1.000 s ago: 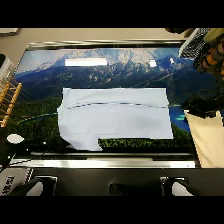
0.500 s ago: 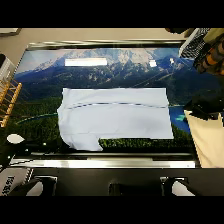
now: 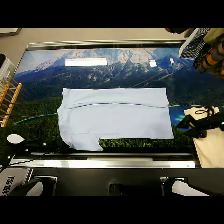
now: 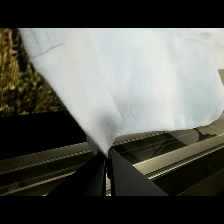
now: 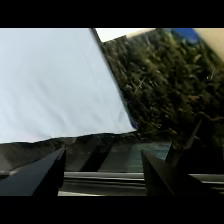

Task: Fold the clothes and pants, and hang the long-sleeved shirts on hangers.

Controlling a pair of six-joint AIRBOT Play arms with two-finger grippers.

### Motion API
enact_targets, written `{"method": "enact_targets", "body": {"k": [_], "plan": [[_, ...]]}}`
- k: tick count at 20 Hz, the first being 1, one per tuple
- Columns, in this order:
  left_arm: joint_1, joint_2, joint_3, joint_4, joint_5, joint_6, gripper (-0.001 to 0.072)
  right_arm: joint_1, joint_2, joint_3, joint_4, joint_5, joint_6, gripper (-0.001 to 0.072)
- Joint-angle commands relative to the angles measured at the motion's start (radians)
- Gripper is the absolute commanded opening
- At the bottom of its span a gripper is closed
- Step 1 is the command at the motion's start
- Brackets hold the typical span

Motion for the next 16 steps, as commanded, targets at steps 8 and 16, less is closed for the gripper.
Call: {"method": "enact_targets", "body": {"k": [8, 16], "plan": [[0.001, 0.000, 0.001, 0.000, 0.000, 0.000, 0.0015, -0.002, -0.027, -0.124, 0.055, -0.122, -0.062, 0.0536], [0.002, 0.000, 0.001, 0.000, 0.000, 0.000, 0.0014, -0.002, -0.049, -0.205, 0.097, -0.181, -0.096, 0.0336]]}}
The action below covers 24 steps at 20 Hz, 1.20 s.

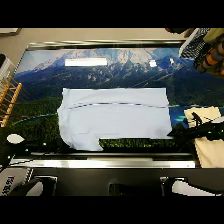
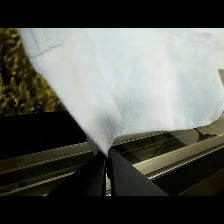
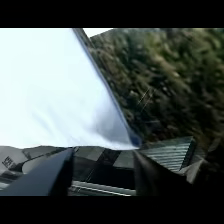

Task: Fold the clothes and pants, and hang the long-sleeved shirts on hangers.

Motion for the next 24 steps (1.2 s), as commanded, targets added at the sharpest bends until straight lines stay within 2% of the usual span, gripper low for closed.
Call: {"method": "enact_targets", "body": {"k": [1, 2, 6, 7, 8, 11, 13, 16, 20, 22, 24], "plan": [[0.002, 0.000, 0.002, 0.000, 0.000, 0.000, 0.0014, 0.000, -0.004, -0.022, 0.013, -0.084, -0.017, 0.0253], [0.002, 0.000, 0.006, 0.000, 0.000, -0.001, 0.0014, 0.000, -0.004, -0.021, 0.014, -0.117, -0.017, 0.0185], [0.002, 0.010, 0.059, 0.000, 0.000, -0.011, 0.0014, 0.000, -0.004, -0.021, 0.047, -0.156, -0.023, 0.0174], [0.002, 0.010, 0.075, 0.000, 0.000, -0.011, 0.0014, 0.000, -0.004, -0.021, 0.049, -0.148, -0.031, 0.0136], [0.002, 0.010, 0.087, 0.000, -0.001, -0.013, 0.0013, 0.000, -0.004, -0.021, 0.051, -0.132, -0.048, 0.0037], [0.002, 0.010, 0.122, 0.000, -0.035, -0.038, 0.0013, 0.000, 0.005, -0.021, 0.067, -0.058, -0.057, 0.0039], [0.002, 0.014, 0.158, 0.000, -0.105, -0.073, 0.0013, 0.000, 0.055, -0.021, 0.076, -0.002, -0.041, 0.0038], [0.002, 0.084, 0.198, 0.001, -0.207, -0.188, 0.0013, 0.000, 0.210, -0.021, 0.072, 0.076, 0.031, 0.0038], [0.002, 0.269, 0.227, 0.001, -0.301, -0.372, 0.0012, 0.000, 0.480, -0.020, 0.053, 0.160, 0.111, 0.0037], [0.002, 0.333, 0.243, 0.000, -0.309, -0.417, 0.0011, 0.000, 0.558, -0.019, 0.034, 0.161, 0.137, 0.0037], [0.002, 0.325, 0.275, 0.000, -0.279, -0.419, 0.0011, 0.000, 0.557, -0.004, 0.051, 0.126, 0.142, 0.0037]]}}
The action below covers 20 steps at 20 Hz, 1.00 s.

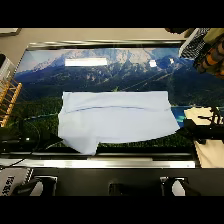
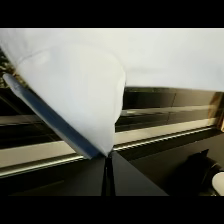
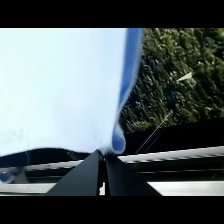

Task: Fold the clothes and pants, and hang the long-sleeved shirts on hangers.

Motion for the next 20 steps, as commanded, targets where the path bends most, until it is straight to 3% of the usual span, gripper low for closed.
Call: {"method": "enact_targets", "body": {"k": [1, 5, 8, 11, 20], "plan": [[0.000, 0.019, 0.053, -0.001, 0.031, -0.061, 0.0011, 0.000, 0.044, 0.026, 0.029, -0.053, 0.029, 0.0038], [0.000, -0.183, 0.140, -0.060, 0.127, 0.035, 0.0011, 0.035, -0.146, 0.101, 0.216, -0.189, -0.055, 0.0038], [-0.001, -0.357, 0.215, -0.107, 0.201, 0.102, 0.0011, 0.195, -0.331, 0.220, 0.147, -0.254, -0.081, 0.0038], [-0.002, -0.517, 0.328, -0.116, 0.242, 0.117, 0.0011, 0.299, -0.475, 0.357, -0.053, -0.369, 0.072, 0.0038], [-0.016, -0.830, 0.616, -0.177, 0.281, 0.111, 0.0011, 0.306, -0.603, 0.530, -0.065, -0.538, 0.143, 0.0038]]}}
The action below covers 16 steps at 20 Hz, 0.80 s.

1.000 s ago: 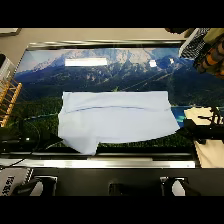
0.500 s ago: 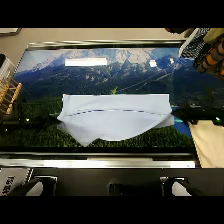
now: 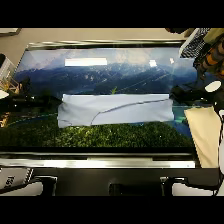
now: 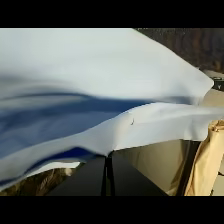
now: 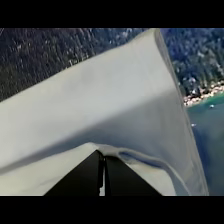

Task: Fold the clothes and pants, and hang the long-sleeved shirts on hangers.

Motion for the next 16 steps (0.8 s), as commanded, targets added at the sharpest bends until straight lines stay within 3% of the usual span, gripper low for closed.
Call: {"method": "enact_targets", "body": {"k": [1, 9, 10, 11, 12, 13, 15, 16], "plan": [[-0.020, -0.122, 0.097, -0.027, 0.013, 0.001, 0.0011, 0.005, -0.035, 0.031, -0.011, -0.059, 0.021, 0.0038], [-0.051, -0.314, 0.188, -0.027, 0.035, -0.001, 0.0013, 0.005, -0.147, 0.031, 0.003, -0.069, 0.019, 0.0041], [-0.051, -0.323, 0.188, -0.027, 0.048, -0.002, 0.0026, 0.005, -0.157, 0.031, 0.002, -0.071, 0.016, 0.0082], [-0.050, -0.327, 0.189, -0.027, 0.058, -0.002, 0.0143, 0.003, -0.158, 0.031, 0.002, -0.069, 0.019, 0.0224], [-0.045, -0.325, 0.195, -0.027, 0.061, -0.002, 0.0306, -0.008, -0.156, 0.047, -0.005, -0.035, 0.065, 0.0264], [-0.035, -0.322, 0.209, -0.027, 0.055, -0.002, 0.0417, -0.031, -0.157, 0.077, -0.006, 0.020, 0.117, 0.0273], [-0.015, -0.306, 0.246, -0.025, 0.026, 0.002, 0.0418, -0.092, -0.157, 0.145, -0.001, 0.141, 0.148, 0.0494], [-0.008, -0.293, 0.263, -0.019, 0.019, 0.001, 0.0418, -0.123, -0.158, 0.166, 0.000, 0.177, 0.139, 0.0532]]}}
